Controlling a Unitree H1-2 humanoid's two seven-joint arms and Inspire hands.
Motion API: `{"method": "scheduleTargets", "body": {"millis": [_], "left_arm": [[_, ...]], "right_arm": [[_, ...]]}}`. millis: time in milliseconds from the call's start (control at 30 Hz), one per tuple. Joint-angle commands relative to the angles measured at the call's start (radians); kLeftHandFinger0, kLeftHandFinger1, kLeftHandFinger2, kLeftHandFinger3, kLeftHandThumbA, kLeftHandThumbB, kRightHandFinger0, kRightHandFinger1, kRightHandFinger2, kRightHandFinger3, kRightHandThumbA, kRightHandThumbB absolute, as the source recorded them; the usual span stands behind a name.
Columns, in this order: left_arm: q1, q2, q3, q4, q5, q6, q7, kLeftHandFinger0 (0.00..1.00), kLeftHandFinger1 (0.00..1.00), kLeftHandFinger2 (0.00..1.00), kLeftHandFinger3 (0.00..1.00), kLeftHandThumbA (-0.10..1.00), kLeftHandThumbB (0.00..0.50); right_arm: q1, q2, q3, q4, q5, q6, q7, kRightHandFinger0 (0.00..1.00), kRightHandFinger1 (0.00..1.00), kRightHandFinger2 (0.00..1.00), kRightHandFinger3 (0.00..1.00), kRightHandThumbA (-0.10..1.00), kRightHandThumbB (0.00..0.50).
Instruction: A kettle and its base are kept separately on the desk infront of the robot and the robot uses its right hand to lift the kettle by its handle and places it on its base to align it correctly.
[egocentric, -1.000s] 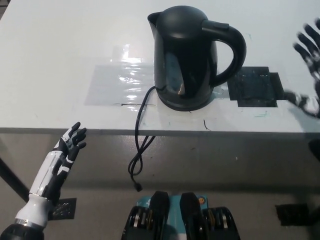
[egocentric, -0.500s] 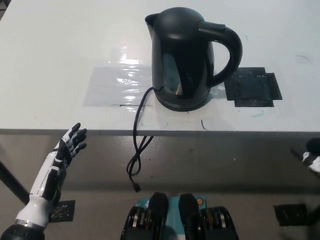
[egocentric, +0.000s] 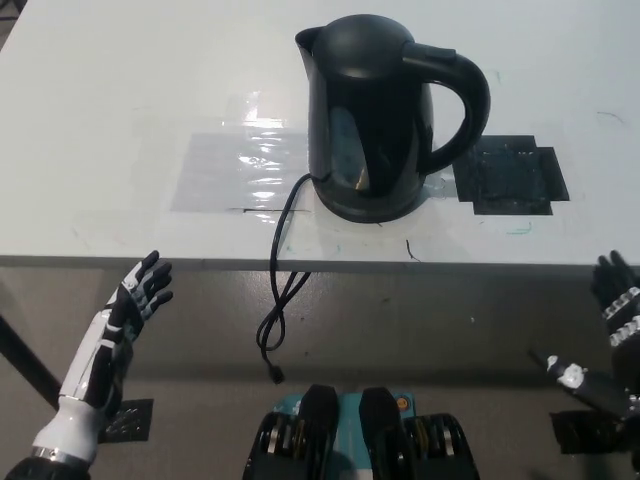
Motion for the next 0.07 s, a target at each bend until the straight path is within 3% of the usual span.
{"method": "scheduleTargets", "body": {"millis": [0, 33], "left_arm": [[-0.005, 0.001, 0.009, -0.008, -0.006, -0.035, 0.003, 1.00, 1.00, 1.00, 1.00, 1.00, 0.084], [-0.005, -0.003, 0.009, -0.006, -0.004, -0.033, 0.005, 1.00, 1.00, 1.00, 1.00, 1.00, 0.095]], "right_arm": [[-0.022, 0.000, 0.023, 0.018, -0.043, -0.116, -0.027, 1.00, 1.00, 1.00, 1.00, 1.00, 0.270], [-0.019, -0.001, 0.029, 0.025, -0.038, -0.120, -0.026, 1.00, 1.00, 1.00, 1.00, 1.00, 0.276]]}}
